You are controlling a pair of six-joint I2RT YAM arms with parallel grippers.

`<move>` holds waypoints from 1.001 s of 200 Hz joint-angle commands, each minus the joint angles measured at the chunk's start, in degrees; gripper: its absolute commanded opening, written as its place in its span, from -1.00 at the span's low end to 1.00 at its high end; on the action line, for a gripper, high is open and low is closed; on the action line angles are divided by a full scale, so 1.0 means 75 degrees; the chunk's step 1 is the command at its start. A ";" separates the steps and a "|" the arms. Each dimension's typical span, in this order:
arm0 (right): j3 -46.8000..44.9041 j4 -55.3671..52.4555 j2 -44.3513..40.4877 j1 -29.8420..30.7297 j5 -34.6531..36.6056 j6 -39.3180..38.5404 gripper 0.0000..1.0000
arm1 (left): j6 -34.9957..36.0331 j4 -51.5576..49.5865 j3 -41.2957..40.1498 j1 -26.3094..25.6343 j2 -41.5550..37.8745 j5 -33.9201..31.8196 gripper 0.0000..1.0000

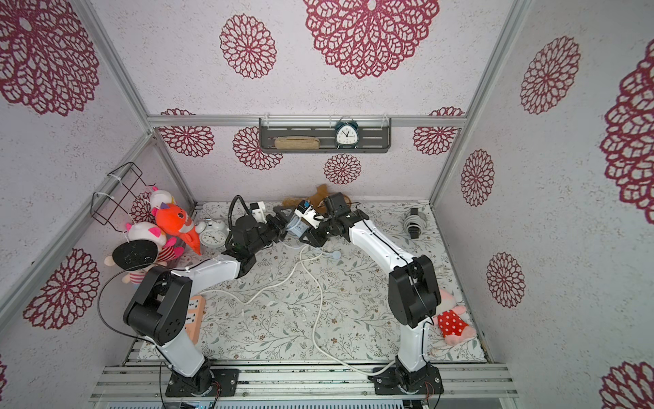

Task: Unwrap the cord wrapped around the power strip
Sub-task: Adjust the power strip.

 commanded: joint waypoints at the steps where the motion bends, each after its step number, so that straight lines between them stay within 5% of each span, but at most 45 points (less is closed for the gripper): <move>1: 0.0233 -0.0143 -0.0185 -0.0059 0.0297 -0.0344 -0.66 | 0.0378 0.0115 -0.0288 0.0397 -0.0760 0.0249 0.95; 70: 0.0198 -0.0518 -0.0373 -0.0065 0.0071 -0.0846 -0.69 | 0.1316 -0.1781 -0.0168 0.1096 -0.1362 0.0776 1.00; 110: 0.0190 -0.0349 -0.0409 -0.0061 -0.0056 -0.0814 -0.72 | 0.0844 -0.1286 -0.0218 0.0819 -0.0855 0.0958 0.41; 165: 0.0058 0.0019 -0.0500 -0.0061 -0.0209 -0.0641 -0.81 | 0.0200 -0.0363 -0.0244 0.0498 -0.0268 0.1048 0.40; 200: 0.0032 0.0056 -0.0530 -0.0052 -0.0267 -0.0611 -0.84 | 0.0052 -0.0113 -0.0341 0.0498 -0.0193 0.0915 0.15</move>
